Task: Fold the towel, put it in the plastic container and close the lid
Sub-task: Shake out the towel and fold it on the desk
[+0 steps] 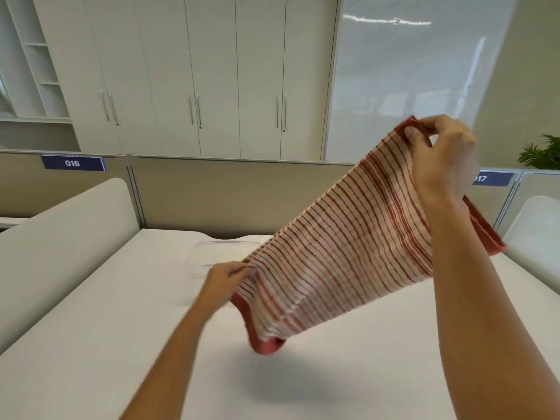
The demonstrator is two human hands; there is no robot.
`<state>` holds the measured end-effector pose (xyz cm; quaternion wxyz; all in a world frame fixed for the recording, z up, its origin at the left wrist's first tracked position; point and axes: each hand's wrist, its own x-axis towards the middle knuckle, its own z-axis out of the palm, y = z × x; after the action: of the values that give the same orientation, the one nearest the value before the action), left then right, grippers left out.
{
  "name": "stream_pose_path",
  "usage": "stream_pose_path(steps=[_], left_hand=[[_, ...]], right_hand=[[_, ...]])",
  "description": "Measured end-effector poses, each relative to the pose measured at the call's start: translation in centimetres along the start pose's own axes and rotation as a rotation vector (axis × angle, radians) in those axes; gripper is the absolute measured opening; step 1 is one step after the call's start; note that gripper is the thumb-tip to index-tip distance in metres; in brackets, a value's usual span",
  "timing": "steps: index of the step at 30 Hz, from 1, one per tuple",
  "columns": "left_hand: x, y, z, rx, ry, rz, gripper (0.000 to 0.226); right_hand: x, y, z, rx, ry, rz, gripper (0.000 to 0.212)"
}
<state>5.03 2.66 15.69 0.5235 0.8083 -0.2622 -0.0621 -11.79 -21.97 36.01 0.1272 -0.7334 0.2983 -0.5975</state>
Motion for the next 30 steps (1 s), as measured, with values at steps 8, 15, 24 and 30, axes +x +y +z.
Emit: stream_pose_path(steps=[8, 15, 24, 30], left_hand=[[1.8, -1.3, -10.4, 0.062, 0.023, 0.068, 0.010], [1.7, -3.7, -12.2, -0.358, 0.104, 0.087, 0.026], [2.4, -3.3, -12.7, 0.050, -0.063, 0.041, 0.015], [2.8, -2.5, -11.3, -0.002, 0.092, 0.063, 0.033]], right_hand=[[-3.4, 7.4, 1.7, -0.033, -0.115, 0.190, 0.038], [-7.0, 11.4, 1.9, 0.154, -0.344, 0.252, 0.041], [-7.1, 15.2, 0.6, 0.240, -0.782, 0.332, 0.026], [-7.5, 15.5, 1.5, 0.226, -0.669, 0.373, 0.030]])
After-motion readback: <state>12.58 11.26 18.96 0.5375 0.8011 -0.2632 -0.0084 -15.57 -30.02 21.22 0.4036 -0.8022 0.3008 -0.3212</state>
